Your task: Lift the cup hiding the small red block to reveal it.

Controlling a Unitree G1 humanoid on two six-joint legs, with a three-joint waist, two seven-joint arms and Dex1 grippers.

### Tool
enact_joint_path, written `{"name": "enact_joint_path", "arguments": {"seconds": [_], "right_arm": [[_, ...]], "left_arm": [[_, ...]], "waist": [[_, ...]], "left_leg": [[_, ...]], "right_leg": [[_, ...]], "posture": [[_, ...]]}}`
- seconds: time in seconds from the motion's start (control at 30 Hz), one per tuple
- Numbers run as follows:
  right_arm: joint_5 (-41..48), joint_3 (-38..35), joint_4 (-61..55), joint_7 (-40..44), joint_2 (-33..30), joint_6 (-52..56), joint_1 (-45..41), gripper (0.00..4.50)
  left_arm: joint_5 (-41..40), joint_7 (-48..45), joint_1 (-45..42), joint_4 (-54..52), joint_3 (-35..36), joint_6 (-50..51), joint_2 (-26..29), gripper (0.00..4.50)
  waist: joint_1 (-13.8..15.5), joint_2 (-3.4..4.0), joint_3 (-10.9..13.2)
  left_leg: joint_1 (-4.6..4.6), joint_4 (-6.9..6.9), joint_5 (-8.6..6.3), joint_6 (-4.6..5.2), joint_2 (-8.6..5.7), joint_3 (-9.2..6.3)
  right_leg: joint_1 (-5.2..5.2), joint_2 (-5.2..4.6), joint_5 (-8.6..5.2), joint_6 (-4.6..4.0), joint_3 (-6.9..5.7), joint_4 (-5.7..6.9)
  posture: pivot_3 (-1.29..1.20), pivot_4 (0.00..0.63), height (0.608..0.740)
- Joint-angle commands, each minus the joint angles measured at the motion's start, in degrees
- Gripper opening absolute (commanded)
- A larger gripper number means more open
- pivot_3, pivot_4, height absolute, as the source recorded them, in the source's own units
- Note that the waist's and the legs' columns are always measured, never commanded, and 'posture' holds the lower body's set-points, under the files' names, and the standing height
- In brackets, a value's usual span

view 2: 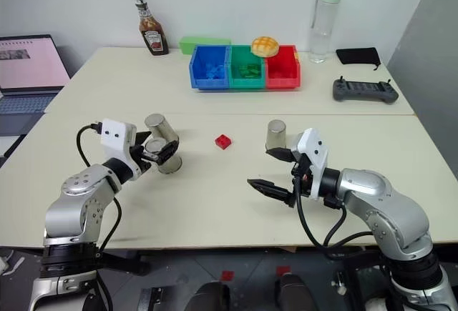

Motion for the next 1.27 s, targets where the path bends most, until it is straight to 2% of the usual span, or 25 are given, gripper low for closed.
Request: {"name": "enact_joint_path", "arguments": {"seconds": [0.03,0.37,0.7,1.27], "right_arm": [[0.7,-1.5,-1.3,-0.1,-0.1,-0.8,-0.6,4.5],[3.9,-4.9,-0.2,-1.3,-0.2,1.8,-2.6,4.5],[5.4,-4.8,0.9,0.6,-2.5,4.3,-4.3,4.5],[4.6,-4.9,2.6,4.1,-4.3,2.2,-2.4,4.5]], "left_arm": [[-1.1,-1.7,-1.5,-5.1,0.5,-1.9,1.9,4.47],[-3.4,-8.8,0.0,-14.8,-3.6,6.9,10.2,4.47],[-9.3,-9.1,1.3,-18.2,-3.8,15.9,9.0,4.47],[-9.1,-9.8,3.6,-18.7,-5.3,15.5,10.5,4.47]], "waist": [[0.0,0.0,0.0],[-0.1,0.0,0.0],[-0.1,0.0,0.0],[-0.1,0.0,0.0]], "left_leg": [[0.0,0.0,0.0,0.0,0.0,0.0],[0.01,-0.03,0.0,0.0,-0.01,0.04],[0.0,-0.05,0.0,0.0,0.01,0.05],[0.01,-0.05,0.0,0.01,0.01,0.07]], "right_leg": [[0.0,0.0,0.0,0.0,0.0,0.0],[0.0,0.01,-0.01,0.01,0.0,-0.02],[-0.02,0.03,-0.01,0.02,0.0,-0.04],[-0.02,0.03,-0.01,0.02,0.02,-0.04]], "posture": [[0.0,0.15,0.74],[0.0,0.15,0.74],[0.0,0.15,0.74],[0.0,0.15,0.74]]}}
